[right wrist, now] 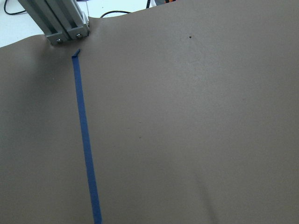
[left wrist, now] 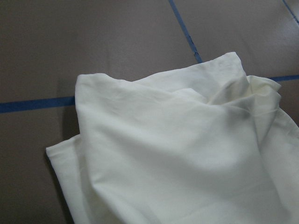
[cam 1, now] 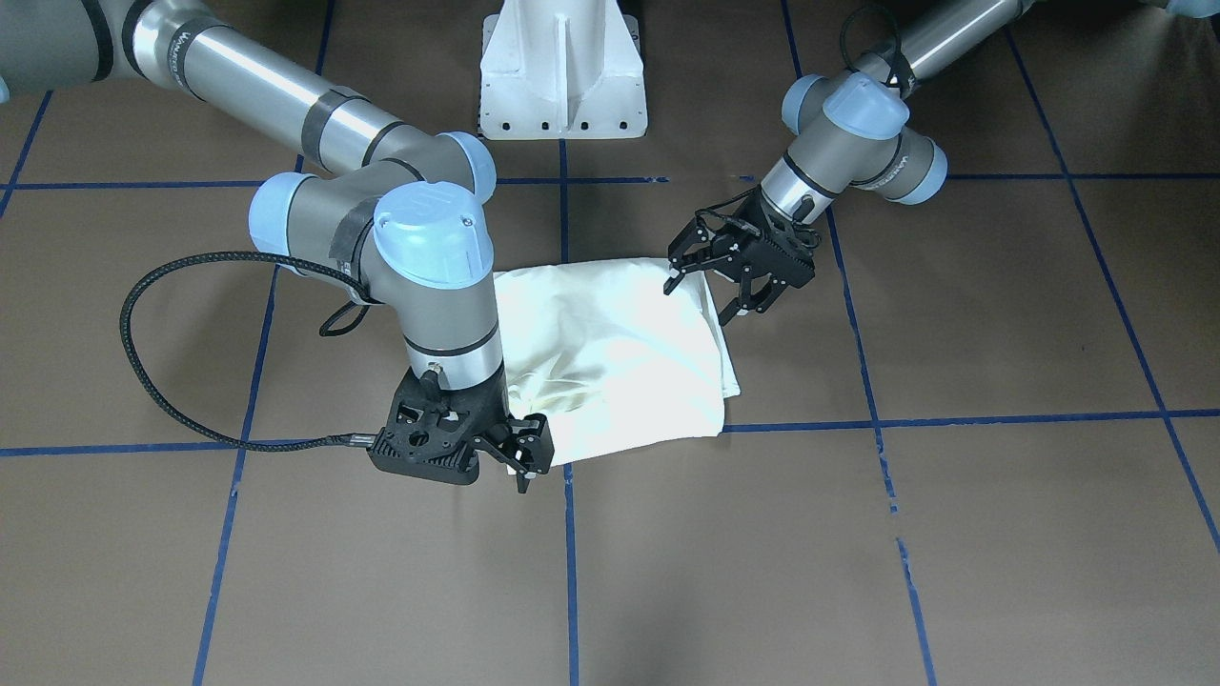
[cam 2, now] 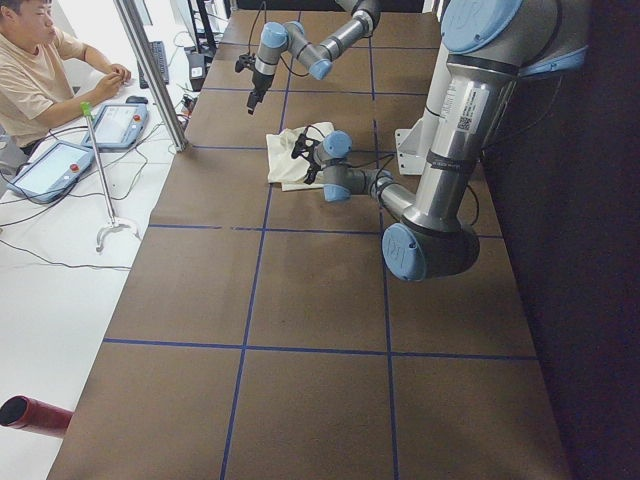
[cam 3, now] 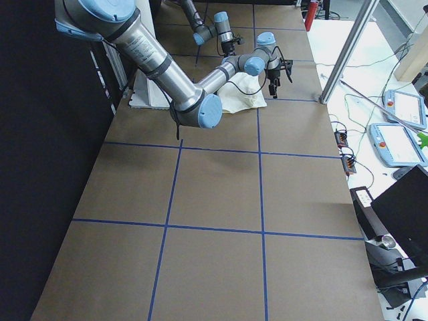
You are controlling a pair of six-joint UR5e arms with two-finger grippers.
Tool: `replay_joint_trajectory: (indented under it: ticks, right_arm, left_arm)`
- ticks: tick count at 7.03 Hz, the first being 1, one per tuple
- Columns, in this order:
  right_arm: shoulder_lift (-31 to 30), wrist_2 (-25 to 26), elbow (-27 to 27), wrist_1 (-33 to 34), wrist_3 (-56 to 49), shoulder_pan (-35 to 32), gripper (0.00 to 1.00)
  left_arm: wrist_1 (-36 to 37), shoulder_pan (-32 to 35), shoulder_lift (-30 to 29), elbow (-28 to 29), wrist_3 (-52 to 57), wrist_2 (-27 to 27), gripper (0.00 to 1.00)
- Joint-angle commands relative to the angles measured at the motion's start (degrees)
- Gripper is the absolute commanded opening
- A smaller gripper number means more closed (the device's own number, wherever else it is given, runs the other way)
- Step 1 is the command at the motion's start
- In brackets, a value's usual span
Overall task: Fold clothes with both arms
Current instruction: 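Raise the right gripper away while the left gripper holds beside the bundle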
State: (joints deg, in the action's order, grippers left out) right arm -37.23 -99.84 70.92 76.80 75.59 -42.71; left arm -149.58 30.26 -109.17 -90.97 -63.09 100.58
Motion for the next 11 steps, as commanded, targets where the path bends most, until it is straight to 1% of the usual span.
replay_joint_trajectory:
  ticks: [1,6,7,8,9,10,11]
  right_arm:
    - [-0.21,0.0,0.01,-0.07,0.09,0.0,1.0]
    - [-0.39,0.08,0.09,-0.07,0.35,0.26,1.0]
    - [-0.39,0.08,0.09,-0.07,0.35,0.26,1.0]
    - [-0.39,0.08,0.09,-0.07,0.44,0.26,1.0]
    - [-0.39,0.08,0.09,-0.07,0.44,0.26,1.0]
    - [-0.65,0.08,0.09,-0.07,0.18,0.26,1.0]
    - [-0.74,0.08,0.09,-0.16,0.09,0.26,1.0]
  left_arm:
    - [-1.06,-0.81,0.62,0.09,-0.02,0.05,0.54]
    - [-0.98,-1.95,1.68,0.0,-0.02,0.14,0.54]
    - [-1.24,-2.56,1.68,0.0,-0.02,1.19,0.44]
    - [-1.76,-2.66,2.55,-0.61,-0.02,3.29,0.15]
    - [-5.69,-2.66,4.21,-0.7,-0.1,3.92,0.0]
    - [-8.86,-2.57,5.79,-2.44,-0.36,6.79,0.0]
    - [-8.89,-2.4,6.33,-4.72,-0.71,7.26,0.0]
